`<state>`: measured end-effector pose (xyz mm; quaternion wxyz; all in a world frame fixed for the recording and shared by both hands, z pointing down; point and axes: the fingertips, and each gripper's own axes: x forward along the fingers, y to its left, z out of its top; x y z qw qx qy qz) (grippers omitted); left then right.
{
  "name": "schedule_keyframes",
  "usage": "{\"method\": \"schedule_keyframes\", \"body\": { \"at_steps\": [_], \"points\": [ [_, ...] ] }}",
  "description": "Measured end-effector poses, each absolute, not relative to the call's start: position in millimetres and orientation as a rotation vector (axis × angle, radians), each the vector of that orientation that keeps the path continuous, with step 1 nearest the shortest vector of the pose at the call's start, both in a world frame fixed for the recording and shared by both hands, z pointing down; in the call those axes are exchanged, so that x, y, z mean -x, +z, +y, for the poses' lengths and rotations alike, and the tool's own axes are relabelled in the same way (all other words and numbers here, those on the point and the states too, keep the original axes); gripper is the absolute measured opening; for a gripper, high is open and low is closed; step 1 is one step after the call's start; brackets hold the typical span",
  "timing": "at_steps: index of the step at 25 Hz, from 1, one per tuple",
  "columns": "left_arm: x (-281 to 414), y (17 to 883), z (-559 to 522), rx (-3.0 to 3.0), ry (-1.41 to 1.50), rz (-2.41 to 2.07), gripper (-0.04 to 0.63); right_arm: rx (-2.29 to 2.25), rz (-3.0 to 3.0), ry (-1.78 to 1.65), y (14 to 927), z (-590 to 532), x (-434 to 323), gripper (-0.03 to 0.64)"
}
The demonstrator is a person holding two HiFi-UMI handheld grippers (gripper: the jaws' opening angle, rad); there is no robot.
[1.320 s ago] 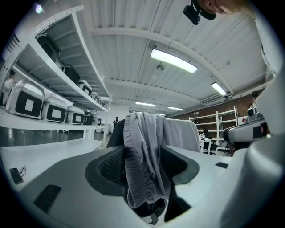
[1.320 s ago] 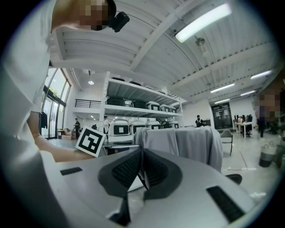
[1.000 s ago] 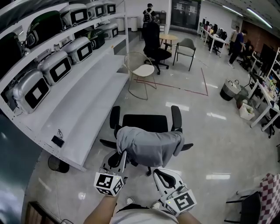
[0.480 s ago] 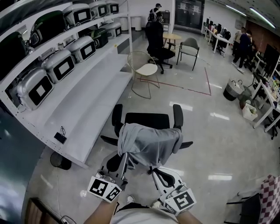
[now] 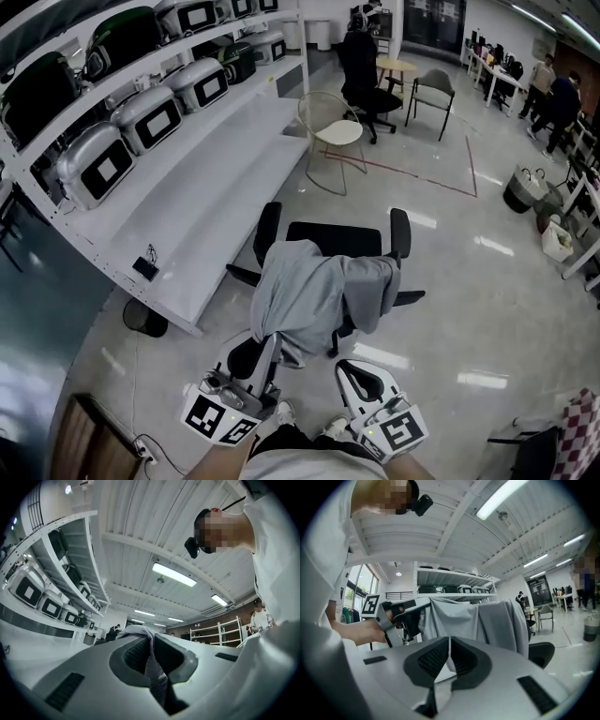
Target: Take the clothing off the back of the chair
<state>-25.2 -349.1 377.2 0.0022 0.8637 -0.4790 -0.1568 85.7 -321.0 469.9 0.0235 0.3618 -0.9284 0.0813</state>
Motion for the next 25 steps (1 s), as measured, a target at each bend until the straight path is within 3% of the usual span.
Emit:
{"method": "schedule_keyframes", "body": {
  "at_steps": [18, 25],
  "points": [
    [19, 381, -317, -2.709, -0.468, -1.439, 0.026, -1.104, -2.900, 0.296, 474, -307, -76, 0.020],
    [45, 385, -281, -2.739, -0.534, -1.288, 0.026, -1.196, -2.832, 0.264, 469, -277, -39, 0.018]
  ]
}}
